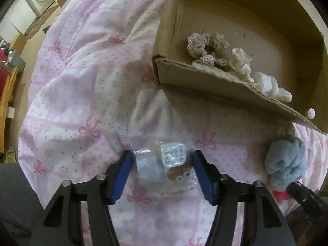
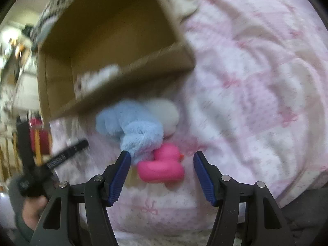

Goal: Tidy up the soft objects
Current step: 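Grasp the clear plastic bag with the left tool while the right tool grasps the pink duck, then lift the plastic bag and pink duck off the bedspread and carry them over the box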

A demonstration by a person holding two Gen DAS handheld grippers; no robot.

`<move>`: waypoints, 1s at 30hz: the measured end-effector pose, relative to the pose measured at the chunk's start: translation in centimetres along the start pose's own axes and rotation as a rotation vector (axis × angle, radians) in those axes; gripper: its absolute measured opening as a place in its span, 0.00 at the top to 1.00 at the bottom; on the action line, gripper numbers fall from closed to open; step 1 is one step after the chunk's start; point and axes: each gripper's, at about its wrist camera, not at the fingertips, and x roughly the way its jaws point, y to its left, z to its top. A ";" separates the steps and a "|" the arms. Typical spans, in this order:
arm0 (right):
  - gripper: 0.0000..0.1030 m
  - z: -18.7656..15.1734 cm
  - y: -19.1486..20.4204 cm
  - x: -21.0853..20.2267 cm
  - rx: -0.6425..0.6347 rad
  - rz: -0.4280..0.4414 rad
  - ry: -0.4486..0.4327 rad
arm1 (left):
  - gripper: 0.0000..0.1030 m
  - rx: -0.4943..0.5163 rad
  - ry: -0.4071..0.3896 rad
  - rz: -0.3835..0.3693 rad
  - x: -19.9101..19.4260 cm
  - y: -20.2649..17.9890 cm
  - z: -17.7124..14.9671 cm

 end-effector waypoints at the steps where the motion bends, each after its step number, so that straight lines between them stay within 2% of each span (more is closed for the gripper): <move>1: 0.35 -0.1 0.4 0.3 -0.020 -0.019 0.006 | 0.50 0.006 0.001 0.002 0.1 -0.1 0.0; 4: 0.35 -0.3 1.5 0.9 -0.072 -0.066 0.020 | 0.58 0.021 0.002 -0.001 0.1 -0.4 -0.1; 6: 0.35 -0.7 2.1 0.9 -0.102 -0.079 0.021 | 0.73 0.035 0.008 -0.011 0.1 -0.6 -0.2; 9: 0.35 -1.3 3.0 1.3 -0.144 -0.109 0.025 | 0.84 0.072 0.013 -0.004 -0.3 -1.3 -0.4; 10: 0.35 -1.3 3.3 1.4 -0.157 -0.121 0.026 | 0.85 0.076 0.013 -0.005 -0.4 -1.4 -0.5; 12: 0.50 -1.3 3.8 1.5 -0.172 -0.139 0.020 | 0.87 0.071 0.017 -0.017 -0.6 -1.6 -0.5; 24: 0.51 -2.7 4.7 -0.9 -0.209 -0.067 -0.046 | 0.87 0.064 -0.022 -0.054 -4.2 -0.2 -2.1; 30: 0.51 -3.3 5.3 -1.6 -0.245 -0.033 -0.074 | 0.87 0.077 -0.062 -0.039 -5.9 0.2 -2.9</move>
